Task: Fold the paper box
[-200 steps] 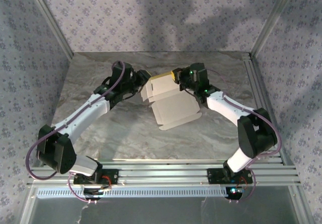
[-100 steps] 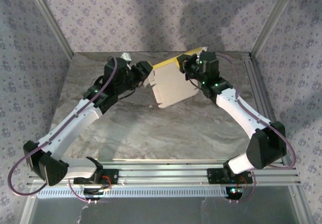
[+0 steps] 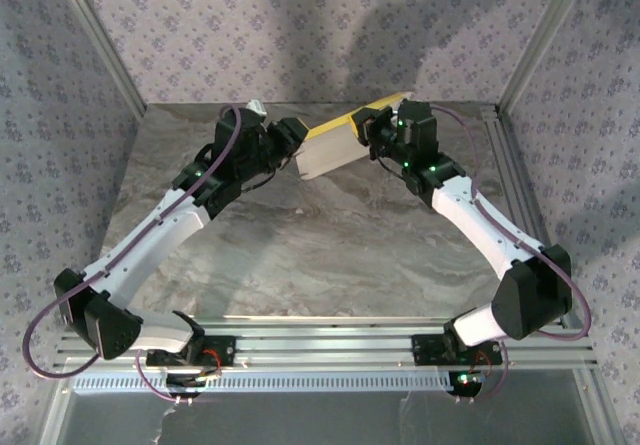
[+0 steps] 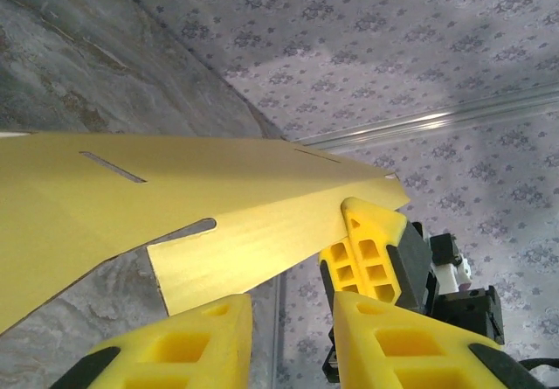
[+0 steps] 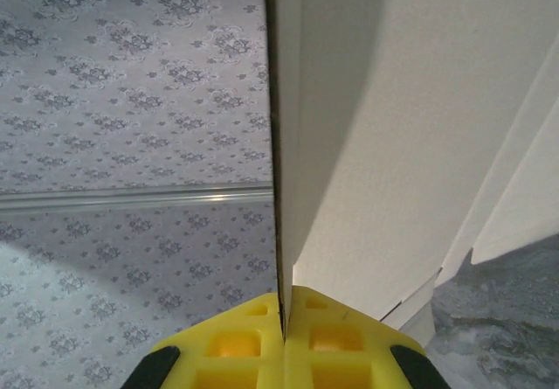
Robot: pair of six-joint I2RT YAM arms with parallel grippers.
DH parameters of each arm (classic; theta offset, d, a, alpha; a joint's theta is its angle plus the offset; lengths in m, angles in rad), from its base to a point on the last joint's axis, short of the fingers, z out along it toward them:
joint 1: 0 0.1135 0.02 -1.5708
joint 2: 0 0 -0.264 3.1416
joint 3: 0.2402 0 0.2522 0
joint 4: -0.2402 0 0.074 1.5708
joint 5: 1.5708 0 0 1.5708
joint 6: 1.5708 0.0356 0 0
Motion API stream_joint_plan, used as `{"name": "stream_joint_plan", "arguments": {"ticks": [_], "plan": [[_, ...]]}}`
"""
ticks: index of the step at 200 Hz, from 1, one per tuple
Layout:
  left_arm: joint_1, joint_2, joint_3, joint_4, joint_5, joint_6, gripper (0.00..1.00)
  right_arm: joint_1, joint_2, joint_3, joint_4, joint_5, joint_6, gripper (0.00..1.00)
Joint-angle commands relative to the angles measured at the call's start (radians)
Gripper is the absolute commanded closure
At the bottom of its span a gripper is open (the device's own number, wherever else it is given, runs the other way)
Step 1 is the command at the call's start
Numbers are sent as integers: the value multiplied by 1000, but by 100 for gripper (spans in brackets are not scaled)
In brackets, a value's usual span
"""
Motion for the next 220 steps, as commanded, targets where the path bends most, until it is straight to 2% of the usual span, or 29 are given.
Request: {"name": "stream_joint_plan", "arguments": {"ticks": [1,188,220], "plan": [[-7,-10,11,-38,-12,-36,70,10,-9,9,6,10,-26,100],[-6,60,6,-61,-20,-1,67,15,-66,7,-32,10,-10,100],[-5,29,17,-130,-83,31,64,11,-73,13,-55,16,-28,100]]}}
